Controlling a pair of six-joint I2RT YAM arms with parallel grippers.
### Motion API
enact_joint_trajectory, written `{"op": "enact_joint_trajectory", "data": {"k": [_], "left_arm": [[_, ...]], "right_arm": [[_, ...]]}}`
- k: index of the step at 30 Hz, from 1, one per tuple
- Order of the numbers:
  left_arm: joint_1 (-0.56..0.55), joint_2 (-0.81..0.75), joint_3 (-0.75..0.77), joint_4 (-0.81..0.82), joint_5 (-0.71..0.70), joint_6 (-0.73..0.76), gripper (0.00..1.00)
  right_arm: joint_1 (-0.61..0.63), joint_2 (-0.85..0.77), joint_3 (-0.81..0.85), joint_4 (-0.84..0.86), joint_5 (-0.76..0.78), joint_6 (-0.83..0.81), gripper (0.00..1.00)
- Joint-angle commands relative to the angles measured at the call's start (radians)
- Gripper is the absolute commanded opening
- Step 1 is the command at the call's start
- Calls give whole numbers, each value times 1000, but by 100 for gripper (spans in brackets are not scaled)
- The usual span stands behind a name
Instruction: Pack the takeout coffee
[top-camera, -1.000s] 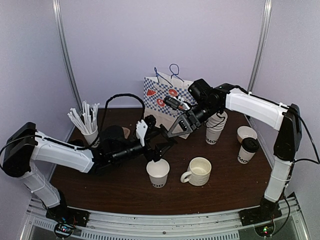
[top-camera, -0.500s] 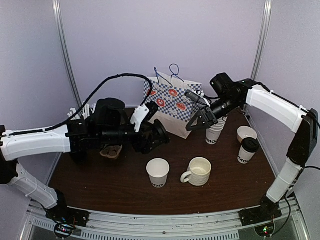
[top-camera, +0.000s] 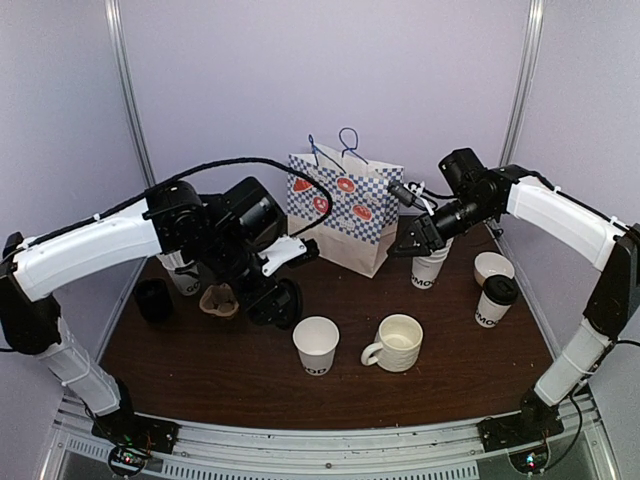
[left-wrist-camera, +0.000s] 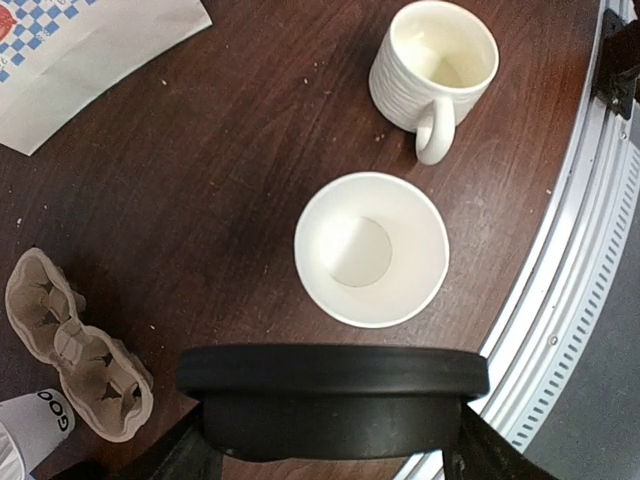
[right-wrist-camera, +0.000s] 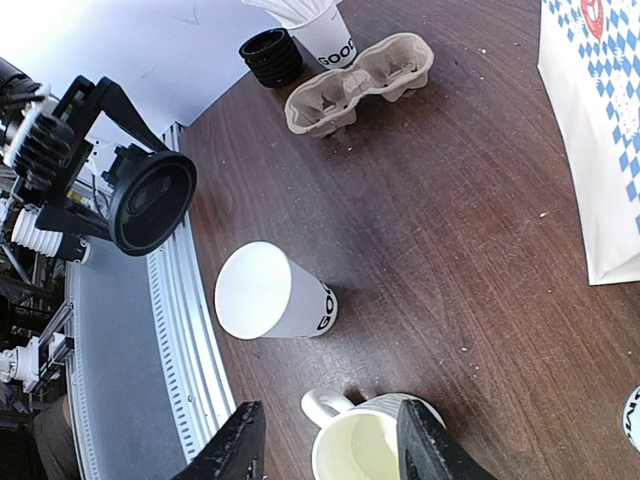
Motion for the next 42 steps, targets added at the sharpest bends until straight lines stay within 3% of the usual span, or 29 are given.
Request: {"op": "enact_joint_trajectory", "data": {"k": [1,17,42], "left_arm": [[-13,83,96,-142,-28,49,76],[-65,434,432,-399,-28,138,75],[-90,580,558,-453,-66,131,81]], "right_arm": [[-6,6,2,19,24,10,49],[-10,-12,-17,32,36,5,49],[-14,-9,-27,42,28,10,49]]}}
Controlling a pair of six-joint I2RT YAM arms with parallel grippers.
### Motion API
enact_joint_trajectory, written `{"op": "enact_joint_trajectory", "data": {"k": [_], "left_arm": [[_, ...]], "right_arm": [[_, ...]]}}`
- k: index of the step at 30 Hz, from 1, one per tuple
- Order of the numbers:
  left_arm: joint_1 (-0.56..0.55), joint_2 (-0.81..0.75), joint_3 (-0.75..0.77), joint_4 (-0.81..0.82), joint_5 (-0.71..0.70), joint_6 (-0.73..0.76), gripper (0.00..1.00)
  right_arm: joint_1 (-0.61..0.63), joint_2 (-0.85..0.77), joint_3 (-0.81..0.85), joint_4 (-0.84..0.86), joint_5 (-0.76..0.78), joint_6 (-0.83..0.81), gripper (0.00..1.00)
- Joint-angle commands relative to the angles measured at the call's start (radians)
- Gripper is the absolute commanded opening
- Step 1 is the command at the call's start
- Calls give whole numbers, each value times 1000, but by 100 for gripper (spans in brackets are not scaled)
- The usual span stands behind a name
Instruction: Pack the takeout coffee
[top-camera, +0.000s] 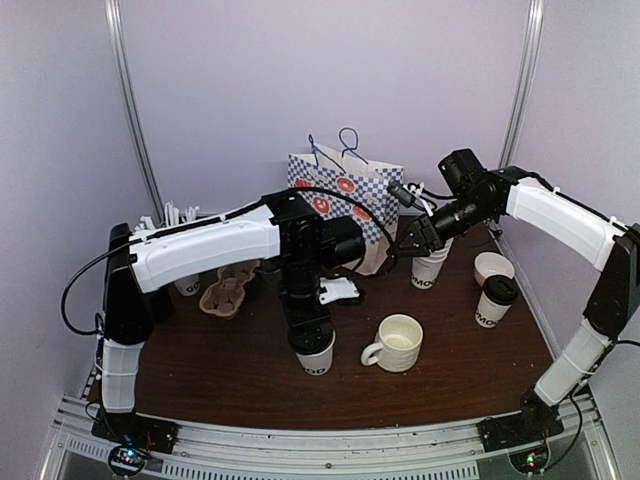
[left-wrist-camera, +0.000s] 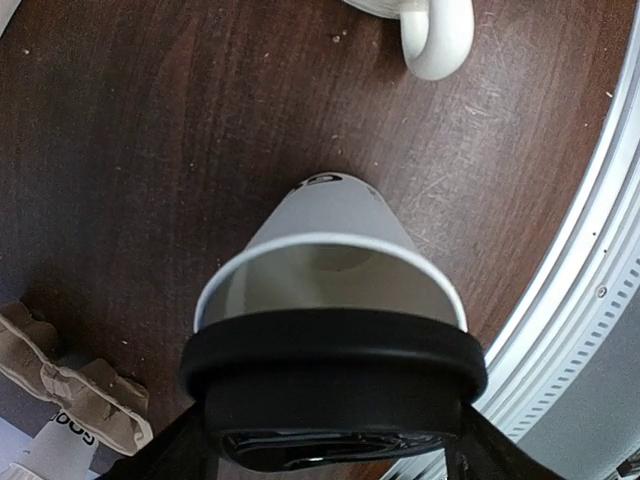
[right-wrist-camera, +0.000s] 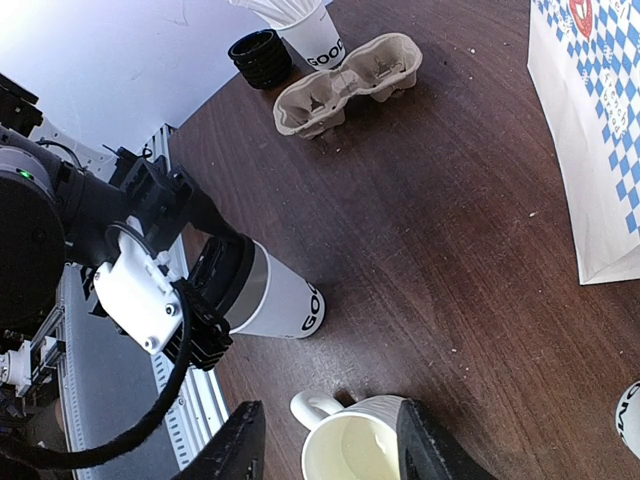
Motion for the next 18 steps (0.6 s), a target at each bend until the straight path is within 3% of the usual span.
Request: {"op": "enact_joint_trajectory", "data": {"k": [1,3,13,18], "left_arm": [[-10,14,37,-31,-15,11,91],[-13,18,40,-31,-17,11,97],[-18,7,86,-40,-42,20,98],[-16,-127,39,24,-145,16,98]], "right_arm": [[-9,-8,-17,17,3,3,48],[-9,-9,-17,17,1,2,49],[-11,-4,-6,6,-1,-2,49],[-11,-14,-4,-6,38,-17,48]]}}
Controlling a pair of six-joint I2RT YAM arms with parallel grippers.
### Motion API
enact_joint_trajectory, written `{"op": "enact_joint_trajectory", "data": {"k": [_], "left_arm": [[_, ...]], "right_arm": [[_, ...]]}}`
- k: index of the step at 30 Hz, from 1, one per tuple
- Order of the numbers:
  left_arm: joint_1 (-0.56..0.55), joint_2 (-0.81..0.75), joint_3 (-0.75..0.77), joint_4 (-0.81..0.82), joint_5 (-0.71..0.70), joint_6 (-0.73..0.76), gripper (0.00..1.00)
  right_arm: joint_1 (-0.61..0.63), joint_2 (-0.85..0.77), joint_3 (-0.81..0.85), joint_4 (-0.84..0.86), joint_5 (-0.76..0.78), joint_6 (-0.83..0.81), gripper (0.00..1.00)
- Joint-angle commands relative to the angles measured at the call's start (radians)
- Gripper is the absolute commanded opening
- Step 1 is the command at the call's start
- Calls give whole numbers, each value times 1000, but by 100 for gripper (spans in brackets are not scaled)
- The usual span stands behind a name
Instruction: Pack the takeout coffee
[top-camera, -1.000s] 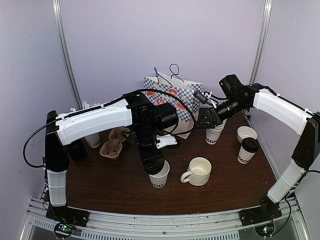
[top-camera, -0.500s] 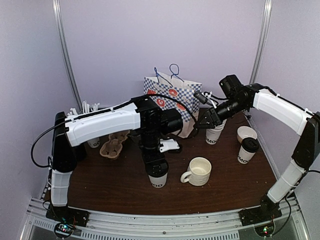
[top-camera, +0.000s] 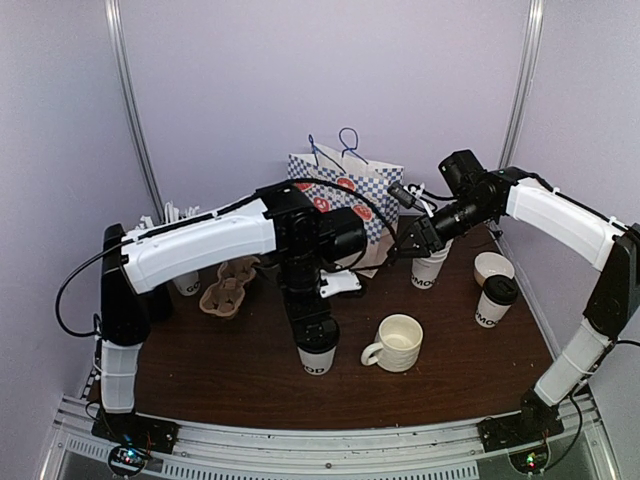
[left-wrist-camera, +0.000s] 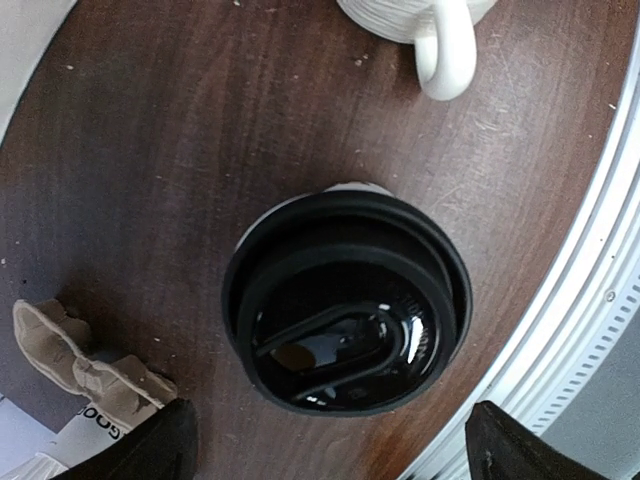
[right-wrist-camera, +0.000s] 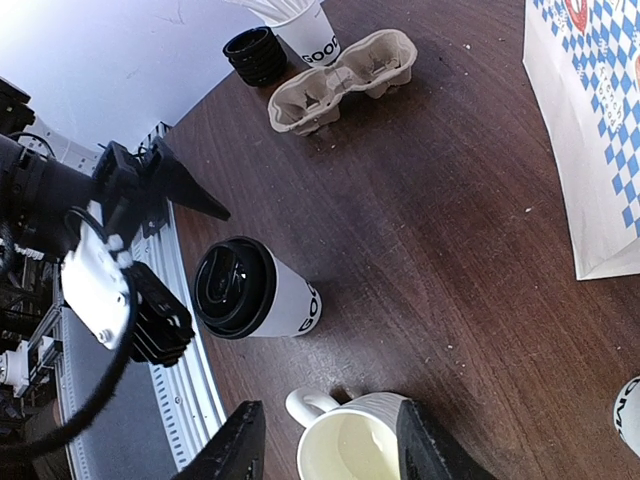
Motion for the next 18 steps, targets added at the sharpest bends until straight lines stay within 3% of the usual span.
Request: {"op": "enact_joint_trajectory", "data": {"k": [1,4,8,13,18], "left_arm": [[1,-166,-48,79,-121,-5,98],[27,-302,-179,217,-141,-97,97],[74,-486,-413,458,-61,-307,97],[116,-640,-722,686,12,-552,81],[137,-763,-1004,999,155,-761,75]], "right_arm": [[-6,-15,3,-7,36,-14,48],[4,-6,12,-21,31,-15,47],[61,22,16,-40,16,-10,46],[165,85,-3,-35,-5,4,43],[233,167,-9,-8,-62,51,37]]}}
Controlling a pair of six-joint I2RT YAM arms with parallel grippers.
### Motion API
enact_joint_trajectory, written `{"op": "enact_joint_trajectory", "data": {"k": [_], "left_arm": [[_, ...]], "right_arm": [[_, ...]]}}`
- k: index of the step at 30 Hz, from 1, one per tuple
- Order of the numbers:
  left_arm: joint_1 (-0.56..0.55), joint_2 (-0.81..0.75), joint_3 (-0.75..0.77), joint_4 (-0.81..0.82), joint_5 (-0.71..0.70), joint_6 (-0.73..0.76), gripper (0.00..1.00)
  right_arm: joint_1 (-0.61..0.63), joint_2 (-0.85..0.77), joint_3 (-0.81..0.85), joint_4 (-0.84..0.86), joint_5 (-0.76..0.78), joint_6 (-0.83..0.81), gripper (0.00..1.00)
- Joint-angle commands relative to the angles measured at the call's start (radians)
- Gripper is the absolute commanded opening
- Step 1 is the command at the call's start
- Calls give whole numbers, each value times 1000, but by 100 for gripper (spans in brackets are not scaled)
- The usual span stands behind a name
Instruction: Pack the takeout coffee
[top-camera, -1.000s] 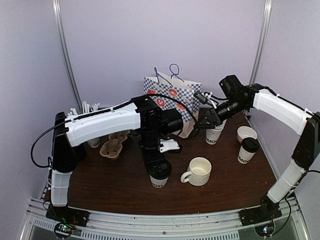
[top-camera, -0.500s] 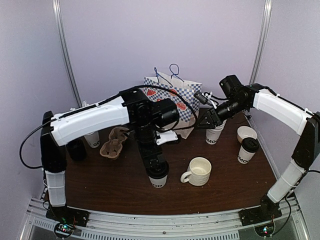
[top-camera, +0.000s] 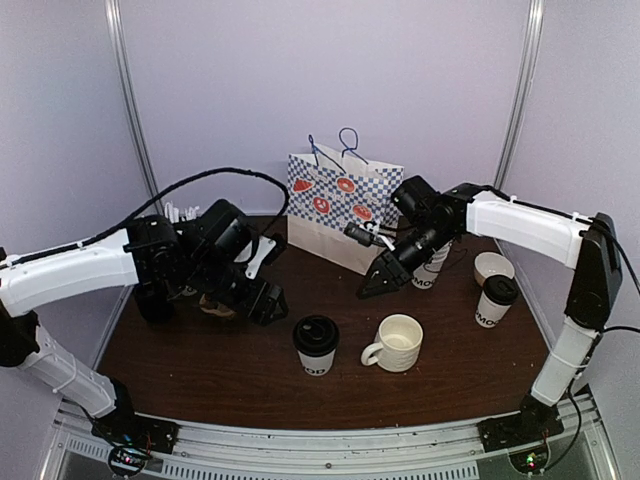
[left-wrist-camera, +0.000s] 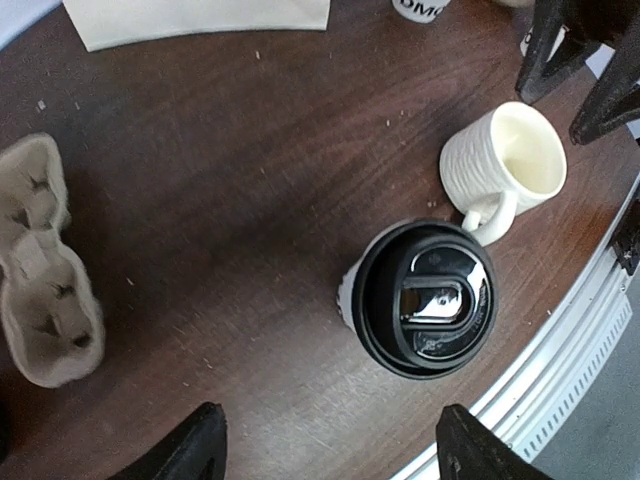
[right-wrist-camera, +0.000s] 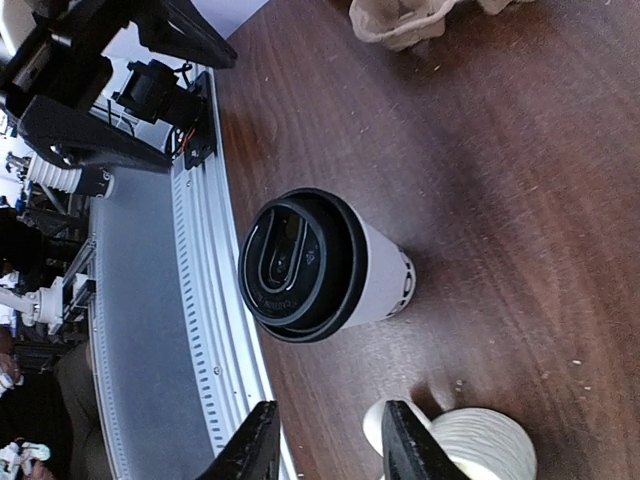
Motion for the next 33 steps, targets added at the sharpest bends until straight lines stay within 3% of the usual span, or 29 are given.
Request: {"op": "enact_joint_trajectory", "data": {"k": [1,4,9,21,33], "left_arm": [[18,-81,-224,402,175,-276,74],[20,-99,-324,537,203,-361,69],[18,-96,-392,619,188,-418,63],[51,-76,-422,661,183,-425,49],[64,-38,-437,696,226,-440,44]], "right_arm": [[55,65,-11,18,-51,42,35],[94,109,-14,16,-50,36,34],[101,163,23,1,-70,57,33],[101,212,42,-3,-141,72,29],[100,242,54,-1,-176,92,29]]}}
